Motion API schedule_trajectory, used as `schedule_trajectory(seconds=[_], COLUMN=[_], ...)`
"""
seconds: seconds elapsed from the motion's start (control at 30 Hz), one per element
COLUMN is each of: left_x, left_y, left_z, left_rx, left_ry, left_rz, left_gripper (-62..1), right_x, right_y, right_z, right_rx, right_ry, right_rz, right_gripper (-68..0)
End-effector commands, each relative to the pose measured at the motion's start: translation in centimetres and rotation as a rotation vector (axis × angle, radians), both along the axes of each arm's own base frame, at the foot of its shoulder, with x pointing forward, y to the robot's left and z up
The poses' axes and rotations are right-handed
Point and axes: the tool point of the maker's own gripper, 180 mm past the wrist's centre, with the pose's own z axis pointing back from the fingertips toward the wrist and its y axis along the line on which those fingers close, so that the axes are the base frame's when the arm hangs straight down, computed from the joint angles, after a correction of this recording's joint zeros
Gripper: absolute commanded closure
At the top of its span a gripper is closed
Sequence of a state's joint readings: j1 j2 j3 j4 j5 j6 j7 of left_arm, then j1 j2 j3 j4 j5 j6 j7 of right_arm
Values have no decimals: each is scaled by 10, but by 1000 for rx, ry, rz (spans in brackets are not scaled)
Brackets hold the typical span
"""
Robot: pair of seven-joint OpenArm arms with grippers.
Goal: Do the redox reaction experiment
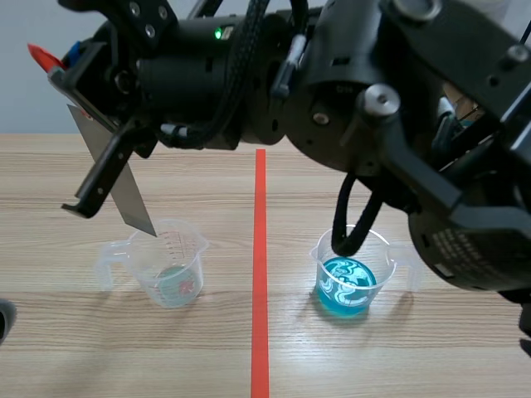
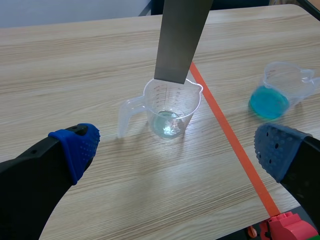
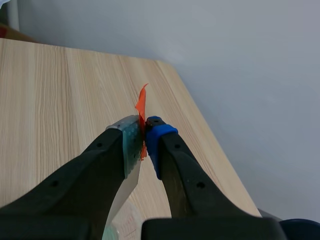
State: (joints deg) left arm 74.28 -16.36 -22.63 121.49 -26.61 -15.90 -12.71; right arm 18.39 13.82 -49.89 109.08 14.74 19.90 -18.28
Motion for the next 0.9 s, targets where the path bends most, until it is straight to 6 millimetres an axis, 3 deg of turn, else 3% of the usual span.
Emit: schedule_trajectory(seconds=[0.0,0.13,0.87], left_x=[3,3,3], left_y=[-3,-3,-3], left_z=[9,9,9], left_rx=[-14,-14,-14], left_ry=[-35,-36,-37], left_rz=[-2,-2,-2], left_gripper=[-623,-623,-623], right_x=[4,4,6], right_y=[-5,-8,-10], right_z=[21,29,27], right_rx=[35,37,22], right_ry=[-41,-37,-28], right_rz=[-15,-22,-32], right_gripper=[-8,-8,-8])
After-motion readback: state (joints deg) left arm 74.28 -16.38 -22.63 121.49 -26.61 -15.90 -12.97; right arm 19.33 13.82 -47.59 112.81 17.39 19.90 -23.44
